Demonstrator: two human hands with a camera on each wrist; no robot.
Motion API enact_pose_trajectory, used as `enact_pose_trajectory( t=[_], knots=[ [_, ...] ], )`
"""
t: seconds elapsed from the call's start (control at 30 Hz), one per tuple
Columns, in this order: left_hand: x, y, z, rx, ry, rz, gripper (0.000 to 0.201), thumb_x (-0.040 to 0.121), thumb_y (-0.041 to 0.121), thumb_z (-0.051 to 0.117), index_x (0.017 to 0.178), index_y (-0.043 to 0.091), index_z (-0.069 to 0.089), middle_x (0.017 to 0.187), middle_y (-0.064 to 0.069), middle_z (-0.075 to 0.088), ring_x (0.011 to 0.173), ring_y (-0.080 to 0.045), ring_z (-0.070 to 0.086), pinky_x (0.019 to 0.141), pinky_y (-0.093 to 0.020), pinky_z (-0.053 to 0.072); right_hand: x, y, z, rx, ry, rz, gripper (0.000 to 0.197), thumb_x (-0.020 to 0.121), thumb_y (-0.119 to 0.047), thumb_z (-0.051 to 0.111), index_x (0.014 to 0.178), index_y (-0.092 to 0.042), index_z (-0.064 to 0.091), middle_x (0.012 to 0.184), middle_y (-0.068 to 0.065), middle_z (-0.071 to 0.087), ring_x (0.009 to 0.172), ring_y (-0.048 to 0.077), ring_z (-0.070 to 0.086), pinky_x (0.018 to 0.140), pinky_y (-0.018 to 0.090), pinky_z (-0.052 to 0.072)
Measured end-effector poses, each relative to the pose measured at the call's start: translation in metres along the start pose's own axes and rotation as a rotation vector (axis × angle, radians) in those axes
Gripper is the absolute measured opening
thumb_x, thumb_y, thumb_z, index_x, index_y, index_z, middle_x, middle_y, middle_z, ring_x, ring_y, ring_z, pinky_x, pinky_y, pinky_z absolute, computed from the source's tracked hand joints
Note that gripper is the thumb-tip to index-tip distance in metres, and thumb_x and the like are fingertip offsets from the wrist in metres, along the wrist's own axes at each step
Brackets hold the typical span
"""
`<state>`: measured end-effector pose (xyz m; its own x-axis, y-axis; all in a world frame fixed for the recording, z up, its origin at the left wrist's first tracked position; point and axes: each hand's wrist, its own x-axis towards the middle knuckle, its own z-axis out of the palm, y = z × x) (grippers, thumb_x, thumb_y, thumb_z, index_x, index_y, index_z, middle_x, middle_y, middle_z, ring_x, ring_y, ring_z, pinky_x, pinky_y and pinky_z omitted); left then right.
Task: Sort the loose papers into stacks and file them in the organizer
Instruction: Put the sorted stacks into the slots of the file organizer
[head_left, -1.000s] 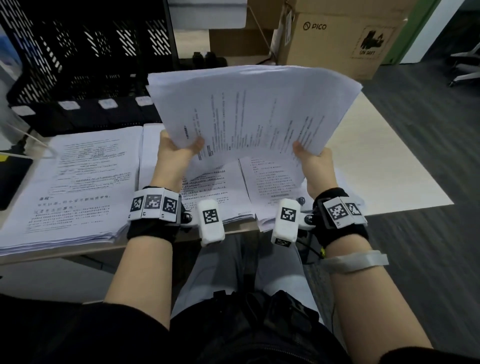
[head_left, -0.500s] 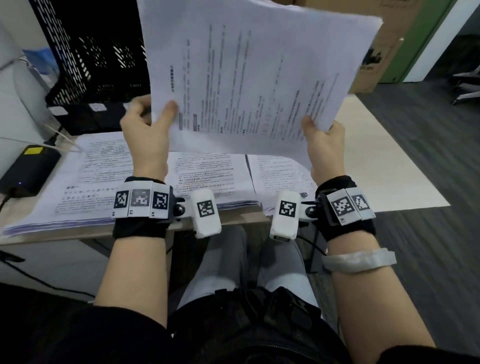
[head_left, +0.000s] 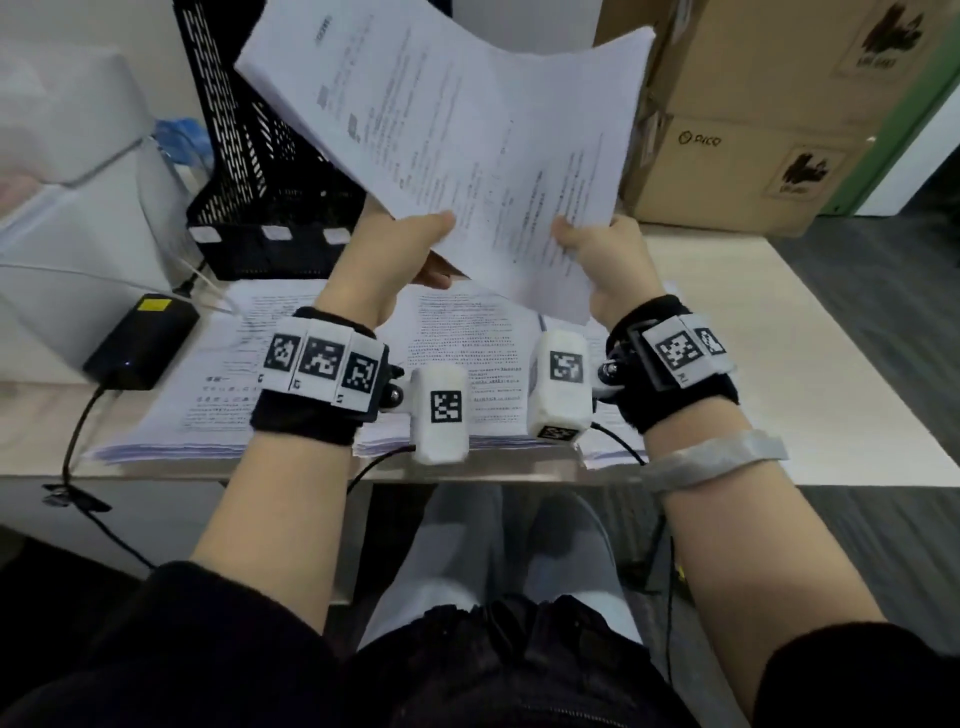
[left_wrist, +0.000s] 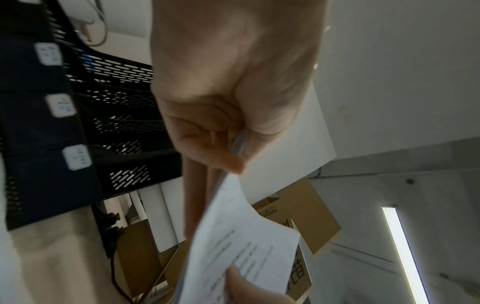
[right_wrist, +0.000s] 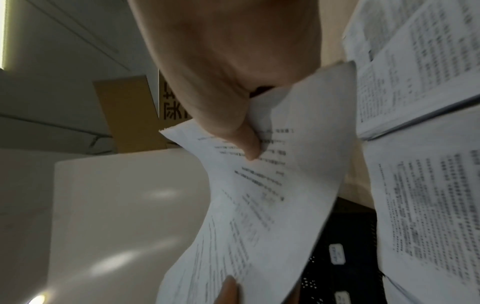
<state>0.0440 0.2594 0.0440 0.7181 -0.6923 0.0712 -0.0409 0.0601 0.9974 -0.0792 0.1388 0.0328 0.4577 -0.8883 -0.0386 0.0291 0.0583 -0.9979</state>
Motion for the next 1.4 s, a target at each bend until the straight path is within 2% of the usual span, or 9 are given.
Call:
enact_pose_trajectory(
  t=[0.23,0.37,0.47,0.63,0.73,0.87,1.07,1.3,1.4],
  knots=[
    [0.042,0.011,-0.01,-0.004,0.132,0.017,0.041,0.097,0.0,0.032,0.136,0.013,0.035,0.127,0.003,0.042,0.116,-0.025,0.046,0.056,-0.028,0.06,0.036,-0.009,0.047,-0.024,-0.115,0.059,0.034,0.095,-0.009,0.052,0.129,-0.004,0.051,0.121,0.009,0.061,0.103,0.022,0.059,0.076,0.03,0.055],
    [0.073,0.012,-0.025,0.173,0.217,0.158,0.049,0.093,-0.003,0.025,0.136,0.015,0.04,0.099,0.014,0.045,0.095,-0.012,0.048,0.065,-0.036,0.059,0.055,-0.007,0.068,-0.022,-0.212,0.122,0.048,0.095,-0.004,0.05,0.14,-0.005,0.034,0.129,0.013,0.053,0.082,0.027,0.068,0.072,0.034,0.06],
    [0.096,0.01,-0.036,0.293,0.275,0.204,0.05,0.091,-0.005,0.027,0.133,0.016,0.042,0.086,0.02,0.037,0.091,-0.011,0.046,0.058,-0.026,0.058,0.071,-0.002,0.079,-0.061,-0.253,0.109,0.055,0.093,0.005,0.046,0.144,-0.004,0.027,0.133,0.018,0.049,0.074,0.025,0.067,0.073,0.034,0.058],
    [0.13,0.0,-0.044,0.474,0.284,0.207,0.05,0.087,-0.002,0.025,0.128,0.016,0.046,0.103,0.002,0.049,0.093,-0.017,0.05,0.068,-0.042,0.06,0.1,0.012,0.096,-0.203,-0.293,0.079,0.047,0.092,0.003,0.048,0.138,-0.004,0.043,0.132,0.012,0.054,0.078,0.021,0.068,0.056,0.023,0.057],
    [0.147,-0.008,-0.045,0.56,0.277,0.207,0.051,0.084,-0.001,0.026,0.127,0.018,0.047,0.106,-0.002,0.055,0.097,-0.023,0.055,0.078,-0.047,0.058,0.115,0.02,0.1,-0.232,-0.336,0.099,0.043,0.091,0.0,0.053,0.134,-0.005,0.048,0.13,0.008,0.055,0.087,0.024,0.068,0.062,0.025,0.058],
    [0.165,-0.015,-0.039,0.6,0.25,0.196,0.05,0.086,-0.001,0.027,0.129,0.016,0.045,0.104,0.001,0.048,0.098,-0.024,0.053,0.081,-0.046,0.057,0.128,0.03,0.099,-0.281,-0.4,0.095,0.042,0.091,-0.003,0.054,0.133,-0.007,0.05,0.122,0.011,0.058,0.073,0.015,0.07,0.063,0.023,0.059],
    [0.176,-0.028,-0.022,0.663,0.217,0.215,0.047,0.085,0.001,0.029,0.127,0.013,0.047,0.101,-0.01,0.058,0.094,-0.031,0.059,0.078,-0.046,0.057,0.142,0.044,0.101,-0.389,-0.476,0.113,0.043,0.094,-0.005,0.052,0.136,-0.004,0.047,0.157,-0.004,0.024,0.072,0.014,0.069,0.067,0.023,0.057],
    [0.192,-0.046,-0.009,0.774,0.088,0.156,0.037,0.092,0.011,0.031,0.125,0.009,0.046,0.11,-0.015,0.058,0.094,-0.038,0.061,0.083,-0.046,0.054,0.147,0.057,0.103,-0.444,-0.508,0.1,0.046,0.094,-0.004,0.052,0.139,-0.014,0.046,0.158,0.0,0.021,0.078,0.017,0.067,0.075,0.029,0.057],
    [0.2,-0.058,-0.007,0.776,0.057,0.067,0.032,0.094,0.011,0.031,0.121,0.006,0.047,0.115,-0.019,0.057,0.101,-0.038,0.058,0.087,-0.035,0.049,0.149,0.059,0.1,-0.415,-0.516,0.12,0.047,0.094,-0.005,0.052,0.138,-0.021,0.047,0.149,0.001,0.039,0.078,0.014,0.068,0.07,0.024,0.058]
  ],
)
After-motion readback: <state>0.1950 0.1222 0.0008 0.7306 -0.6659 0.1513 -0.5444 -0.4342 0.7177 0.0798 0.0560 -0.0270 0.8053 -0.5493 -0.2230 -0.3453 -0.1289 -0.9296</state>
